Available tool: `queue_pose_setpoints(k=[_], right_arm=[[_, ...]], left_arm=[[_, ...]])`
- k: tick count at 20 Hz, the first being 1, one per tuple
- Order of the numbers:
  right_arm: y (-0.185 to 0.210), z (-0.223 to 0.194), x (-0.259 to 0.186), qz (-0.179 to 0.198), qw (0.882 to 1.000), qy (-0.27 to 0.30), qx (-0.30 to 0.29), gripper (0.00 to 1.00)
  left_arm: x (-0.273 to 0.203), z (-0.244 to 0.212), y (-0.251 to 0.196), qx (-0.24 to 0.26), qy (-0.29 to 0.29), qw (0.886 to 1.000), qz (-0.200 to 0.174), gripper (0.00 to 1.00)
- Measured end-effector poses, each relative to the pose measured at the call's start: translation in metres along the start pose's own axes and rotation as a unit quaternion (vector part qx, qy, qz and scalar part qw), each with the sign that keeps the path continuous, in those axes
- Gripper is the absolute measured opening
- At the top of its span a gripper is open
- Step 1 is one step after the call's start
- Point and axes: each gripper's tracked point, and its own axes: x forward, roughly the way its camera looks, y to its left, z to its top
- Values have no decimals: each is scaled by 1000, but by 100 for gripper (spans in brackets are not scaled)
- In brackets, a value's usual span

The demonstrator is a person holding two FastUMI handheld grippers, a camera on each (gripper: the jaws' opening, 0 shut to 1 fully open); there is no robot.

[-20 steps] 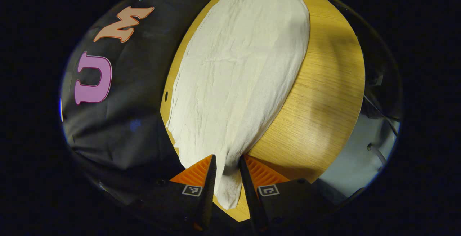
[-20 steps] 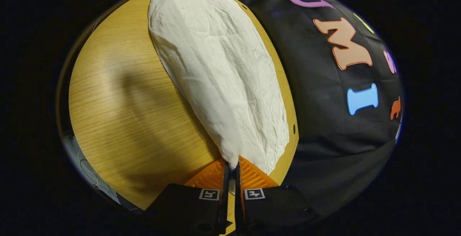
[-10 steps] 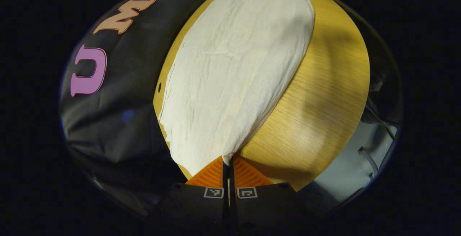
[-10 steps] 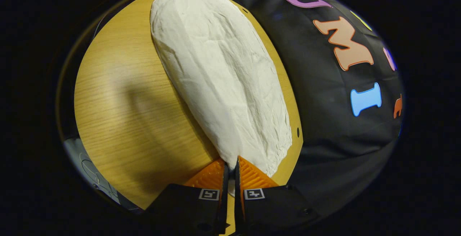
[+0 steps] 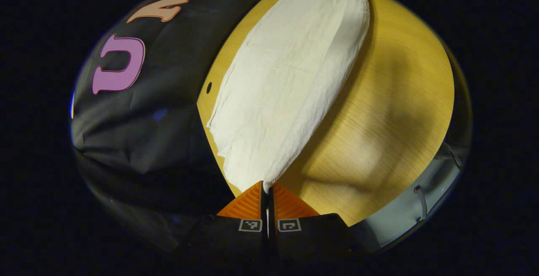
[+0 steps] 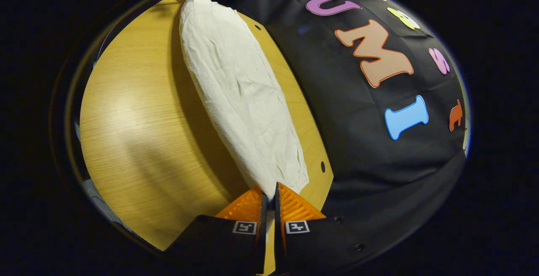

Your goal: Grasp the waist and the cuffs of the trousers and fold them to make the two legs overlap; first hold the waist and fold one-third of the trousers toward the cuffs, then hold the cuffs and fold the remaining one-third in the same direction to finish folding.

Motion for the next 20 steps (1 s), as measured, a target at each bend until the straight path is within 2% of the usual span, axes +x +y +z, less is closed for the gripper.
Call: queue_pose_setpoints(k=[2,3,6,8,11,15,20], right_arm=[[-16,5,4,-10,1000,-14,4,8],[-23,8,8,-16,1000,-18,8,11],[-46,12,16,-39,999,-17,27,11],[-58,19,21,-55,998,-14,39,8],[-79,29,30,-81,996,-4,45,11],[-103,41,51,-104,993,7,58,11],[-127,56,85,-127,989,18,67,11]], left_arm=[[-2,11,20,-13,1,1000,21,0],[-1,18,29,-23,-2,999,30,0],[3,36,55,-61,-15,997,43,0],[9,48,72,-64,-27,996,52,0],[23,67,98,-63,-46,995,63,0],[48,87,121,-118,-74,989,50,0],[78,106,149,-135,-93,985,53,0]])
